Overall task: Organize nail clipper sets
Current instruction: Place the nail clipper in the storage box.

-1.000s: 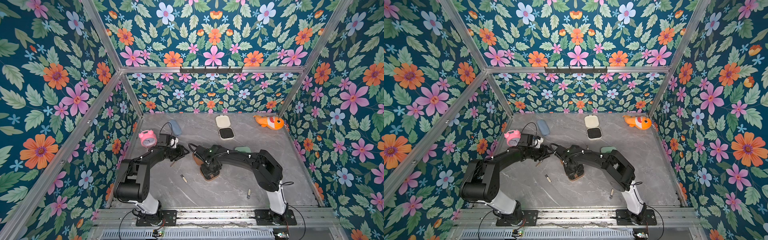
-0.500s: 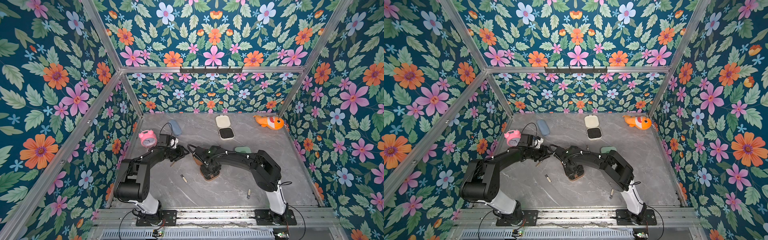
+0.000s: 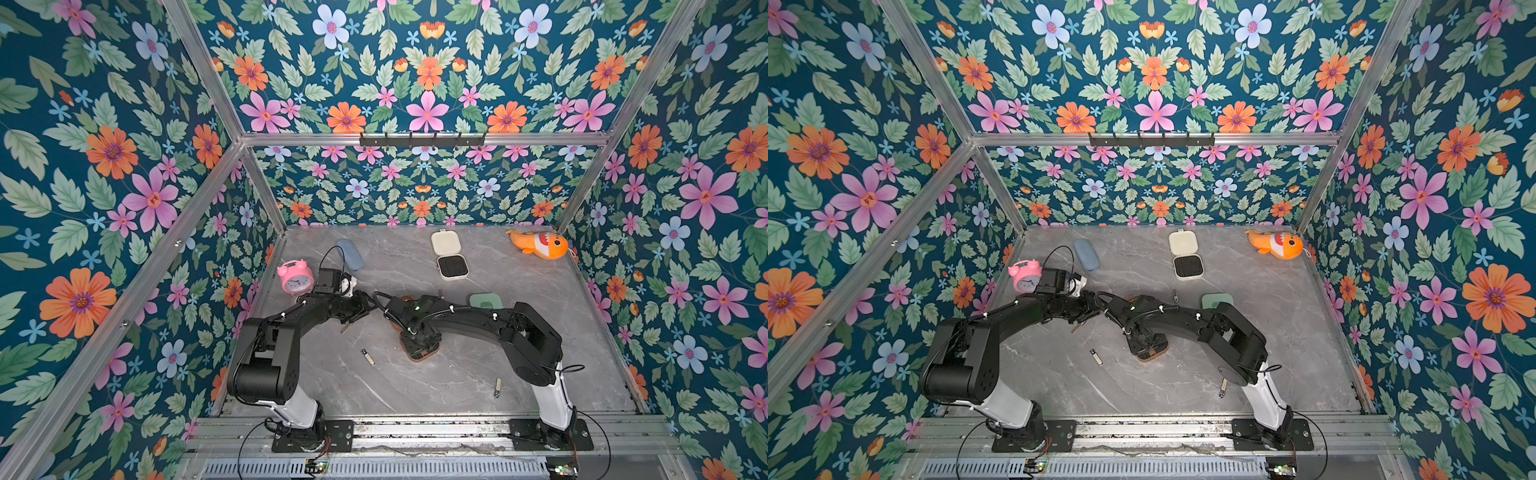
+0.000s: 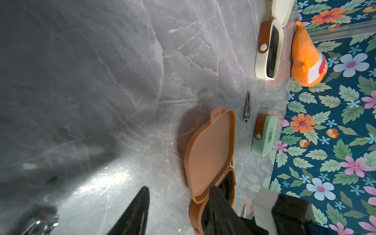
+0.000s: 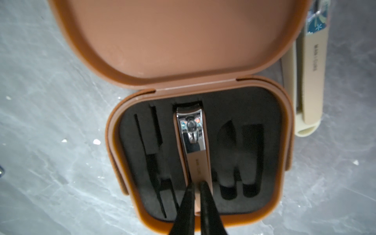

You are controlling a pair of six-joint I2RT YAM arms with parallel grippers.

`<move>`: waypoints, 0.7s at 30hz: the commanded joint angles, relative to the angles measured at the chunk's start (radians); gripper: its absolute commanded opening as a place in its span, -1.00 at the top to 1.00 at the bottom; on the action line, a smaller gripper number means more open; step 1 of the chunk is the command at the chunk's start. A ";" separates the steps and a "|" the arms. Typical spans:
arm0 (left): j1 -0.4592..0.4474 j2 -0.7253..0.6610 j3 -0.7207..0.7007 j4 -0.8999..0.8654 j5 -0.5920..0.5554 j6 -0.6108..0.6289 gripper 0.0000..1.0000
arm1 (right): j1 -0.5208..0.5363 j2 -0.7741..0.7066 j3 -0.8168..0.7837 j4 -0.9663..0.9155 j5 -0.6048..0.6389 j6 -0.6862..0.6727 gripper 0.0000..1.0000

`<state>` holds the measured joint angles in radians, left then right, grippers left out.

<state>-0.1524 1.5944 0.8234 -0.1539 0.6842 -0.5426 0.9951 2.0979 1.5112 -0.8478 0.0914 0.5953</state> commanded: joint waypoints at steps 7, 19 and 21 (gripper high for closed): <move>0.000 -0.011 -0.006 0.000 -0.005 0.006 -0.02 | 0.000 0.126 -0.090 0.033 -0.181 0.032 0.81; -0.001 -0.010 -0.020 0.012 0.000 0.007 -0.01 | 0.020 0.178 -0.115 0.039 -0.210 0.055 0.81; -0.001 -0.011 -0.017 0.010 0.000 0.010 -0.01 | 0.019 0.172 -0.102 0.025 -0.202 0.054 0.81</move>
<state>-0.1524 1.5883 0.8043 -0.1501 0.6800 -0.5426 1.0077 2.0712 1.4567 -0.7906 0.1116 0.6182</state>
